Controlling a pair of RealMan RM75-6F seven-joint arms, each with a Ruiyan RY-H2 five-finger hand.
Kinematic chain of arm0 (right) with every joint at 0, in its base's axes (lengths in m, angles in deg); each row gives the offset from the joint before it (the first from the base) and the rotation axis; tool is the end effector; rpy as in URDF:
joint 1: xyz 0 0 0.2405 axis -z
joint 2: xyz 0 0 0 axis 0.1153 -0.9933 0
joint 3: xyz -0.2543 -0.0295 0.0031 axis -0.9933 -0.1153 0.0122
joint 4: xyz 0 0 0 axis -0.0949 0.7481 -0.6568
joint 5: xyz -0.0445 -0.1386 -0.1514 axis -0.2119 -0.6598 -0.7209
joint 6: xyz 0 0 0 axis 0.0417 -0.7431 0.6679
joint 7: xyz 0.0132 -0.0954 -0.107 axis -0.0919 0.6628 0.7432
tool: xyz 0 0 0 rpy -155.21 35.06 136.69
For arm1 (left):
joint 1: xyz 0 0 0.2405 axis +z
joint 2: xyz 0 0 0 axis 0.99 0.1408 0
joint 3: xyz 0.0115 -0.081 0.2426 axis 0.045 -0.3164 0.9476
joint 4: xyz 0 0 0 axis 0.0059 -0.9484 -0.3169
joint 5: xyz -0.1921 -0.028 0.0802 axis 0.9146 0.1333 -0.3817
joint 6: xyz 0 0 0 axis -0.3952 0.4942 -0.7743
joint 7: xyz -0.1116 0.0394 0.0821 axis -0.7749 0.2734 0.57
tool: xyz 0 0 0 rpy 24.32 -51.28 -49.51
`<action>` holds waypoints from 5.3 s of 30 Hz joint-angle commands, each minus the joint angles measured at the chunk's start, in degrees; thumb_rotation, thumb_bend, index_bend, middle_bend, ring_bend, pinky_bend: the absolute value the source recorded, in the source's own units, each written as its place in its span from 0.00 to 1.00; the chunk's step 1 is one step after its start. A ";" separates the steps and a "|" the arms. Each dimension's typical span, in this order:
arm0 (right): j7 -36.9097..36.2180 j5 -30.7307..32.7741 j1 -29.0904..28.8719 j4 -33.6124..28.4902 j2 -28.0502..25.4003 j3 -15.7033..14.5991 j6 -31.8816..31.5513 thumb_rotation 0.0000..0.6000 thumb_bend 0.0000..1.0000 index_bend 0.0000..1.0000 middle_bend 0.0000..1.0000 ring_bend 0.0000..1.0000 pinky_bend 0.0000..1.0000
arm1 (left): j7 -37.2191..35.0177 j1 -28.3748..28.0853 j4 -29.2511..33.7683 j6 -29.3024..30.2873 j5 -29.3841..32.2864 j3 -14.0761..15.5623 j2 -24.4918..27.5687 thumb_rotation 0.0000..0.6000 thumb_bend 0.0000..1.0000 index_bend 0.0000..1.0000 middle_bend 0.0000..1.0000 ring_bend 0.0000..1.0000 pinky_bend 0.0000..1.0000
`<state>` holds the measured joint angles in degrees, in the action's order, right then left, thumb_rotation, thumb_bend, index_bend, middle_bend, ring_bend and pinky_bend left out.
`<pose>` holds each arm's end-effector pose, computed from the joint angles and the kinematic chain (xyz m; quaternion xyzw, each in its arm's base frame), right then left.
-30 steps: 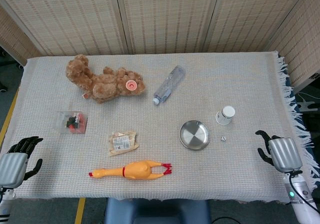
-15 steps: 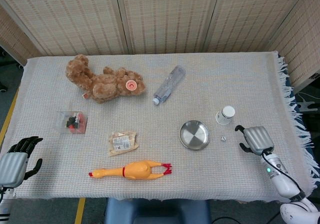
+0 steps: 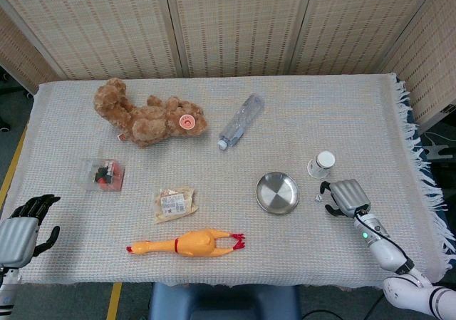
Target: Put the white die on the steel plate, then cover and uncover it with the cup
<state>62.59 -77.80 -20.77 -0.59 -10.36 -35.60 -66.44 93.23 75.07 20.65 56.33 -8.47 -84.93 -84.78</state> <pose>-0.3046 -0.3058 0.0411 0.7337 -0.4192 0.2398 0.4780 -0.3156 0.1904 0.1481 -0.6217 -0.3616 -0.3587 0.5950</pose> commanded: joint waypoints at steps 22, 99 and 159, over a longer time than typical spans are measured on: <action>-9.09 -3.43 -2.31 9.89 6.19 -1.48 -0.22 1.00 0.22 0.45 0.87 0.76 0.98 | -0.13 -0.03 -0.10 0.11 -0.23 0.10 -0.04 1.00 0.40 0.20 0.18 0.17 0.30; -4.39 -6.16 -6.39 1.88 8.22 0.07 -4.35 1.00 0.22 0.56 0.89 0.79 1.00 | -0.94 -0.03 -0.22 0.17 -0.18 0.04 0.16 1.00 0.40 0.20 0.18 0.17 0.31; -14.15 -2.52 -7.13 31.11 16.65 4.09 -7.86 1.00 0.12 0.35 0.29 0.18 0.52 | -0.03 -0.23 0.04 -0.44 -0.04 0.26 -0.02 1.00 0.40 0.20 0.18 0.17 0.31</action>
<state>48.96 -80.07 -27.87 29.93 5.79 -31.46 -73.90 93.20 74.84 20.68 55.89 -8.51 -84.67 -84.80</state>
